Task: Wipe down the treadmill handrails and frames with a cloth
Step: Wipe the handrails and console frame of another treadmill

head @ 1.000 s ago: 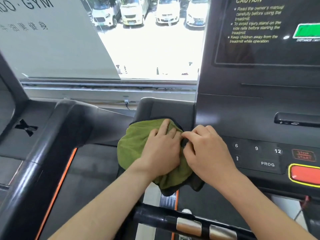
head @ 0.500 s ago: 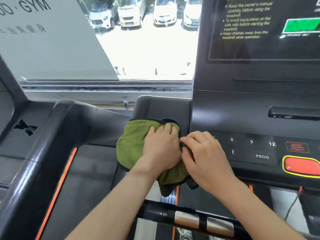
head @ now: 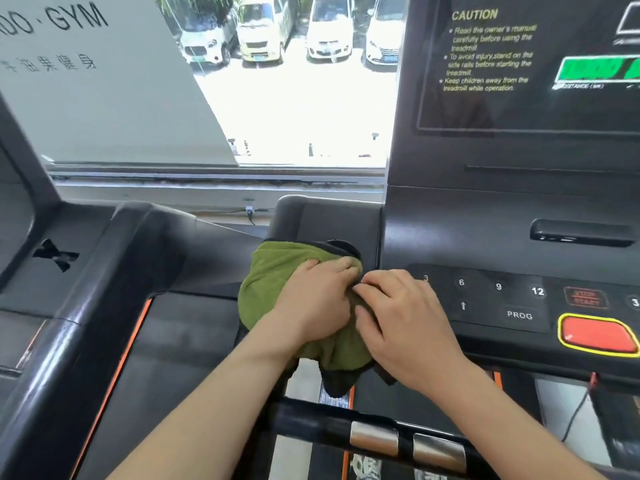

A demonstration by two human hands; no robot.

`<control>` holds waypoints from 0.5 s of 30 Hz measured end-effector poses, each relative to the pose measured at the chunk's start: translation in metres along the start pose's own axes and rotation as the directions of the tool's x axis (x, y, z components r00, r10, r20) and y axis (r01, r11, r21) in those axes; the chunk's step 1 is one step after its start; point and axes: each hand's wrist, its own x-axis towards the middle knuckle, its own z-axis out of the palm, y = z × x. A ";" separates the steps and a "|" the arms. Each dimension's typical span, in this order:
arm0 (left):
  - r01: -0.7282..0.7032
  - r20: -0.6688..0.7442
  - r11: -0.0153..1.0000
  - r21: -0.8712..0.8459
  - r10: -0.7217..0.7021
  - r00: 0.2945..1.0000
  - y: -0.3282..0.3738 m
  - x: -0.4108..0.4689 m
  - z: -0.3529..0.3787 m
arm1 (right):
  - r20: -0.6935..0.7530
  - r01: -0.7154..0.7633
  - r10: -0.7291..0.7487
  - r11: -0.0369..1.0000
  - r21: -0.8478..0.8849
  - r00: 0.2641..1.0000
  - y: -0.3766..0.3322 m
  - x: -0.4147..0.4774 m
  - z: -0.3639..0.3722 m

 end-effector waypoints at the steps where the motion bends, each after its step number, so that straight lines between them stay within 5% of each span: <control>1: -0.035 0.002 0.997 -0.067 0.035 0.999 -0.006 -0.005 -0.003 | 0.039 0.011 -0.010 1.000 -0.010 0.999 -0.001 0.000 -0.001; 7: 0.090 -0.209 0.989 0.121 -0.064 0.976 -0.008 -0.025 0.003 | 0.078 0.084 -0.080 0.995 -0.048 0.994 0.006 -0.005 -0.002; 12: 0.275 -0.490 0.935 -0.226 -0.353 0.797 -0.018 -0.029 0.012 | -0.083 0.106 -0.106 0.994 0.003 0.991 0.009 -0.008 0.005; 15: 0.223 -0.415 0.967 -0.127 -0.256 0.873 -0.006 -0.001 0.007 | -0.142 0.031 -0.027 0.999 0.027 0.989 0.006 -0.004 0.005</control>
